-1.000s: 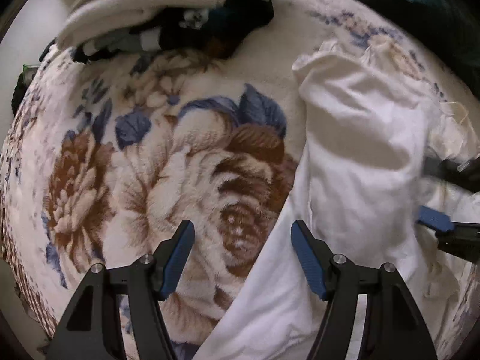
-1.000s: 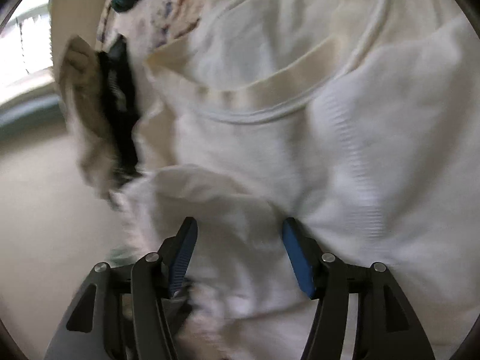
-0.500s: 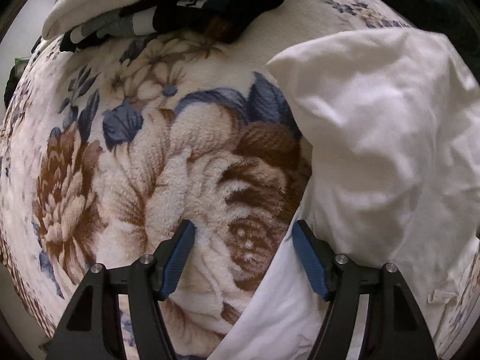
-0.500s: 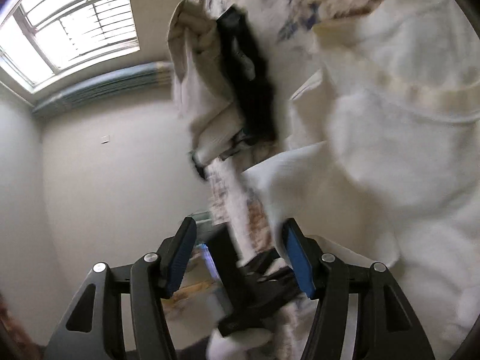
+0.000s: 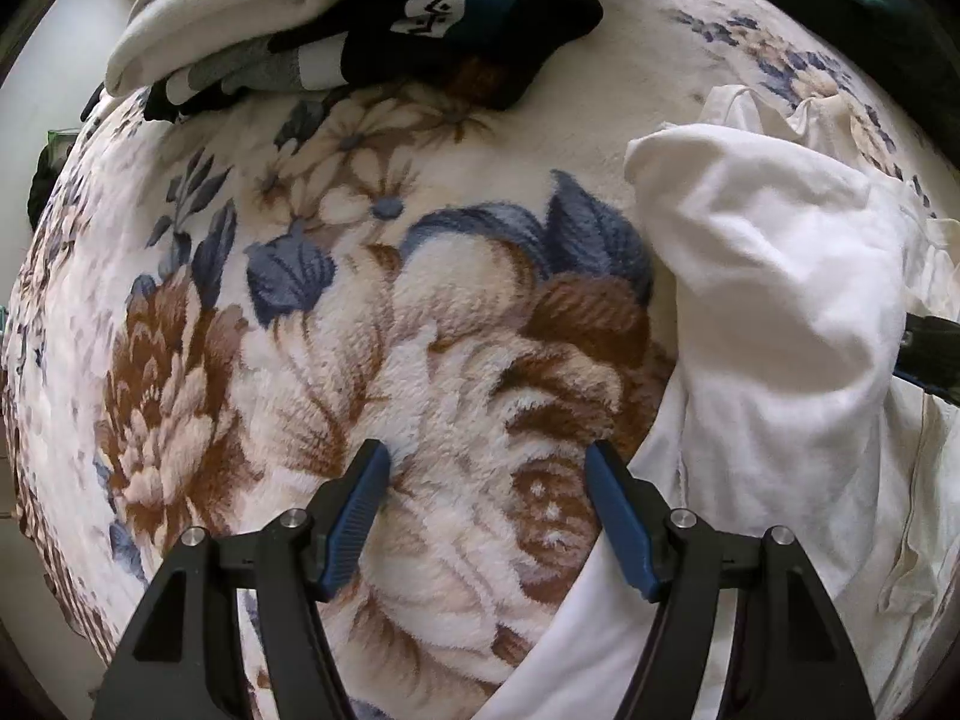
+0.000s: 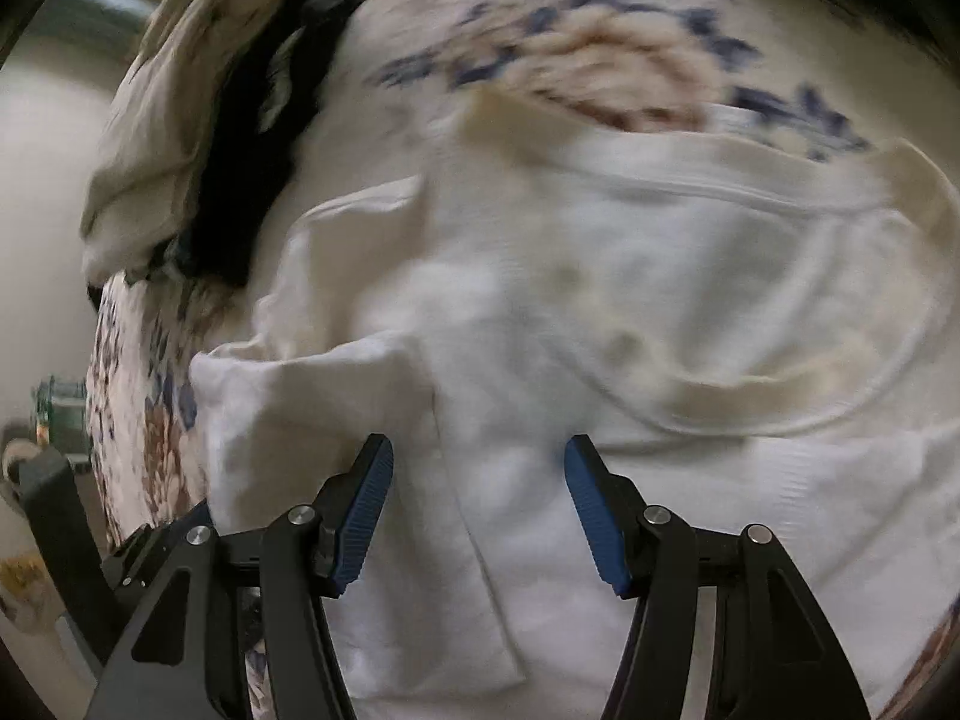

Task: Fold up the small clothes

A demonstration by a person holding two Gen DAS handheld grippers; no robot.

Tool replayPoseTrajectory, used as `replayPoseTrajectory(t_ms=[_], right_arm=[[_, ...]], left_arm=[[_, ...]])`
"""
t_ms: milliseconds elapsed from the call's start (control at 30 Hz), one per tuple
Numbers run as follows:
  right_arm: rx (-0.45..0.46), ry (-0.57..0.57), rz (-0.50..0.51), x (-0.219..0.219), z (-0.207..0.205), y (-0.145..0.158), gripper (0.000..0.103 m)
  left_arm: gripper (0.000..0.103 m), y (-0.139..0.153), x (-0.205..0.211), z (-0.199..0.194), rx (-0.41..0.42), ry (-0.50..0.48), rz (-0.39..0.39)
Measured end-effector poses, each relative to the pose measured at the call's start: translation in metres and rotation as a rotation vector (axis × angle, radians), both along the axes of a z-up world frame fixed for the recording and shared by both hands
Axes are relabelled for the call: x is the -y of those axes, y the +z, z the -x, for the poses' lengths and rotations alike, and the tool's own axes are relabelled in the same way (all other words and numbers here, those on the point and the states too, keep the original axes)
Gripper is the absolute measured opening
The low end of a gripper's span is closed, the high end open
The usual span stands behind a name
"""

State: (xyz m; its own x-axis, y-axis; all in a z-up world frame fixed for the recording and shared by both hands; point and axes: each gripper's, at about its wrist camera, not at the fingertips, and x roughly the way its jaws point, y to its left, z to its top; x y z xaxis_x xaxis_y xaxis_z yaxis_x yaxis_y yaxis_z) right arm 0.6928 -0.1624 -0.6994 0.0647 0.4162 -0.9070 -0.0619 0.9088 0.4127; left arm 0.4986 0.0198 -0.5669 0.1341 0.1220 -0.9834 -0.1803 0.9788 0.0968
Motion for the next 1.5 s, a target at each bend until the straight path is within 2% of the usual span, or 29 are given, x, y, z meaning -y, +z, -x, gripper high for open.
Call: replayPoseTrajectory(t_ms=[167, 300, 333, 400, 500, 700, 767, 833, 900, 933, 1067, 1133, 1167, 1200, 1333, 1400, 1500], right_arm=[[0.009, 0.064, -0.164, -0.011, 0.028, 0.009, 0.062], [-0.018, 0.113, -0.150, -0.029, 0.034, 0.002, 0.061], [-0.037, 0.100, -0.153, -0.031, 0.035, -0.004, 0.056], [-0.033, 0.046, -0.165, -0.026, 0.036, -0.007, 0.011], [0.005, -0.049, -0.178, -0.010, 0.040, 0.000, 0.005], [0.061, -0.227, -0.199, 0.046, 0.055, 0.028, 0.004], [0.030, -0.275, -0.241, 0.057, 0.049, 0.026, 0.005], [-0.068, -0.308, -0.326, 0.059, 0.030, 0.008, 0.011], [-0.109, -0.307, -0.368, 0.052, 0.012, -0.007, 0.056], [-0.117, -0.300, -0.397, 0.048, 0.005, -0.012, 0.061], [-0.193, -0.236, -0.426, 0.029, -0.014, -0.034, 0.061], [-0.206, -0.194, -0.484, 0.019, -0.014, -0.037, 0.043], [-0.196, -0.185, -0.469, 0.016, -0.012, -0.035, 0.014], [-0.177, -0.187, -0.446, 0.015, -0.009, -0.030, 0.007], [-0.106, -0.251, -0.426, 0.033, 0.002, -0.009, 0.005], [-0.073, -0.295, -0.381, 0.050, 0.007, 0.003, 0.005], [-0.043, -0.374, -0.252, 0.083, 0.011, 0.023, 0.005]], left_arm=[[0.067, 0.002, -0.012, 0.010, 0.003, 0.021, -0.006], [0.067, -0.001, -0.031, 0.009, -0.003, 0.050, -0.001], [0.067, -0.001, -0.036, 0.009, -0.004, 0.056, 0.001], [0.067, 0.001, -0.040, 0.011, 0.000, 0.053, -0.005], [0.067, 0.005, -0.038, 0.011, 0.011, 0.044, -0.015], [0.067, 0.005, -0.033, 0.010, 0.012, 0.032, -0.018], [0.067, 0.004, -0.032, 0.009, 0.012, 0.038, -0.018], [0.067, 0.004, -0.031, 0.008, 0.012, 0.045, -0.017], [0.067, 0.005, -0.029, 0.007, 0.015, 0.047, -0.024], [0.067, 0.003, -0.029, 0.006, 0.017, 0.046, -0.028], [0.067, 0.009, -0.032, 0.002, 0.029, 0.039, -0.042], [0.067, 0.009, -0.035, 0.001, 0.029, 0.042, -0.043], [0.067, 0.010, -0.035, 0.000, 0.028, 0.042, -0.044], [0.067, 0.009, -0.036, 0.001, 0.029, 0.042, -0.044], [0.067, 0.010, -0.035, 0.000, 0.032, 0.026, -0.055], [0.067, 0.015, -0.031, 0.000, 0.047, 0.008, -0.076], [0.067, 0.027, -0.010, 0.001, 0.092, -0.060, -0.149]])
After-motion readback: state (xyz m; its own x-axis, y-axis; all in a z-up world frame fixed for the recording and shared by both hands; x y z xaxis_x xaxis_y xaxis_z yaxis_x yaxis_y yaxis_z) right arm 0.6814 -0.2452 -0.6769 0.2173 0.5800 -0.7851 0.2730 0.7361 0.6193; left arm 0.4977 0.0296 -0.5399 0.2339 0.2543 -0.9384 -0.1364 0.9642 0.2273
